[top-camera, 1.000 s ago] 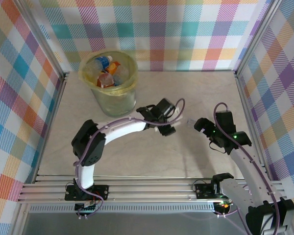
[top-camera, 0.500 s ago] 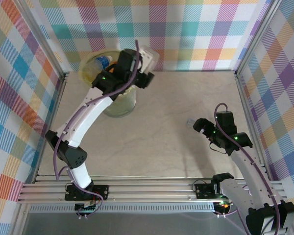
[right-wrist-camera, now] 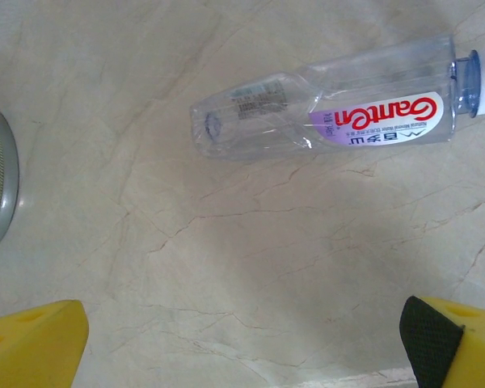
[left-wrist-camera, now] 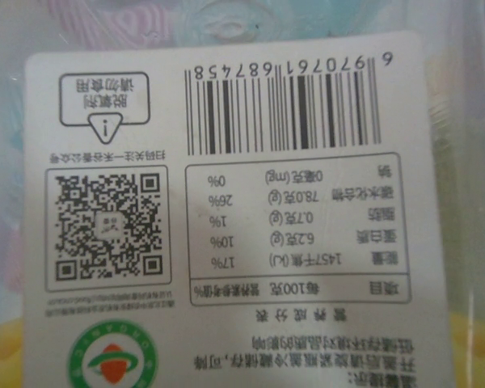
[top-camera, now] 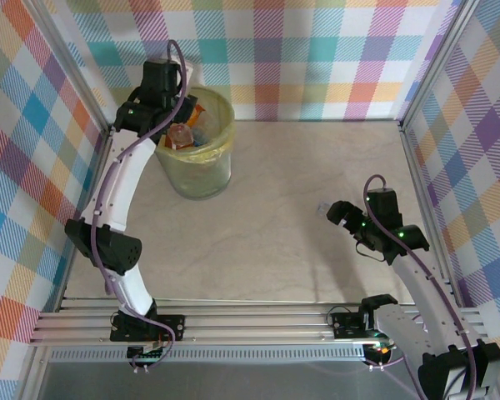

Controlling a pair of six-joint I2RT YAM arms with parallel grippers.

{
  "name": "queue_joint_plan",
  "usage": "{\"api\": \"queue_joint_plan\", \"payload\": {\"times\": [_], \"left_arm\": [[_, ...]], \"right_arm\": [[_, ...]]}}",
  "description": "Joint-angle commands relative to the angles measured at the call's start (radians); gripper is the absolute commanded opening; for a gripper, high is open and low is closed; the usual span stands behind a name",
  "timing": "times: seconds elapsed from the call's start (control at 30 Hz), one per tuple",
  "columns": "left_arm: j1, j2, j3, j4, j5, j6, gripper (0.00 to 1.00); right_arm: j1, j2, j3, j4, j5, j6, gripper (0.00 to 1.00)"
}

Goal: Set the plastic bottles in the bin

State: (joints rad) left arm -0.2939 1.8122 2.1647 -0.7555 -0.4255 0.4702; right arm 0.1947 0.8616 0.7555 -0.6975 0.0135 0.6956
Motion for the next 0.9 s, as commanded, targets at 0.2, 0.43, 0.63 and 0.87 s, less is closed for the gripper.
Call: {"api": "queue_joint_plan", "payload": {"times": [0.2, 0.43, 0.63, 0.87], "left_arm": [[0.029, 0.120, 0.075, 0.004, -0.039, 0.105, 0.76], [0.029, 0.120, 0.076, -0.024, -0.013, 0.099, 0.86], [0.029, 0.098, 0.074, -0.048, -0.003, 0.096, 0.97], [0.029, 0.057, 0.066, -0.073, 0.050, 0.070, 1.00]], "right_arm": [[-0.005, 0.014, 0.007, 0.005, -0.017, 0.000, 1.00], [-0.004, 0.019, 0.007, 0.004, -0.013, 0.001, 1.00], [-0.005, 0.022, 0.007, 0.006, -0.014, -0.001, 1.00], [-0.004, 0.023, 0.008, 0.001, -0.009, -0.004, 1.00]]}}
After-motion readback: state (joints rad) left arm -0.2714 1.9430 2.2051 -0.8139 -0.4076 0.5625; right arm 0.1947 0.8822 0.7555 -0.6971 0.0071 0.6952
